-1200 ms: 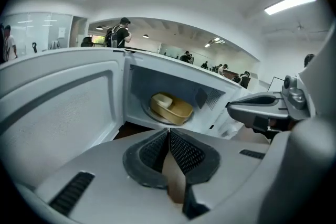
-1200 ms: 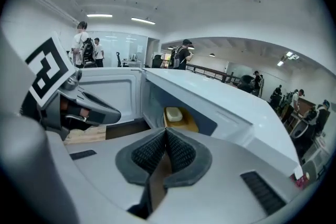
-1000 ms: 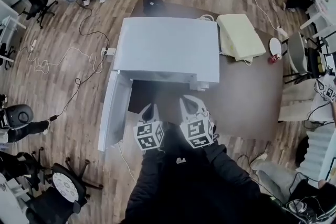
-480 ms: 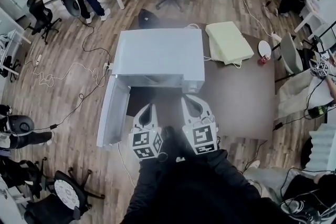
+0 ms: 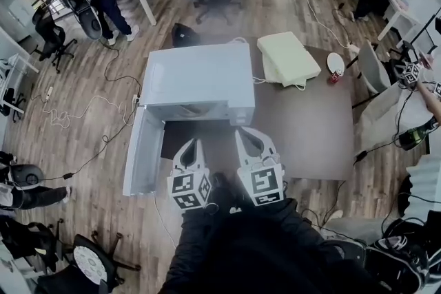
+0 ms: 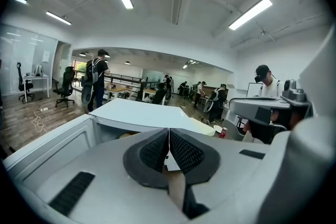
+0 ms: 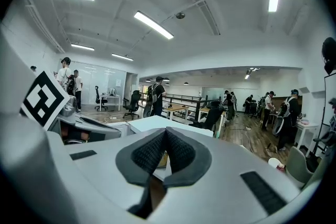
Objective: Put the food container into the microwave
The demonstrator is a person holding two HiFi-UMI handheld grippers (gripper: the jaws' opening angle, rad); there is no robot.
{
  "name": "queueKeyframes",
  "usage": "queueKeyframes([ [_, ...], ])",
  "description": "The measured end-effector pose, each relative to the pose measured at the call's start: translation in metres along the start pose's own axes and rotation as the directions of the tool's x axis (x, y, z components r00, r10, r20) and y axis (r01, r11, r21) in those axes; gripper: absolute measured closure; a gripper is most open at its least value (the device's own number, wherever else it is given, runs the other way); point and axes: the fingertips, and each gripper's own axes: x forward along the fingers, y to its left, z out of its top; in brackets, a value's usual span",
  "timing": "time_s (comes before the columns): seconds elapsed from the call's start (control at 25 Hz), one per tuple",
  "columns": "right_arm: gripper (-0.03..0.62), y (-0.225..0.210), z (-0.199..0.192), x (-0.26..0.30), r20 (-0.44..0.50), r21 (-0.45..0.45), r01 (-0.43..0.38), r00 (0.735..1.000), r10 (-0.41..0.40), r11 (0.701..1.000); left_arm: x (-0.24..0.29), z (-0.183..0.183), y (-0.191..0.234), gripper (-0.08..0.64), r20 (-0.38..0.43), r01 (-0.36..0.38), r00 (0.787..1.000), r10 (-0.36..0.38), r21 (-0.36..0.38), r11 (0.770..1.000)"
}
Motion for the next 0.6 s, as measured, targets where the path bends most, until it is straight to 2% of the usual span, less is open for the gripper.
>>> queueKeyframes([
  [0.6,0.569,-0.023,0.0,-0.006,0.013,0.004,0.026,1.0,-0.026,1.0,0.015,0.003,-0.017,0.525,-0.012,0.02,1.0,-0.02,0.019,1.0],
])
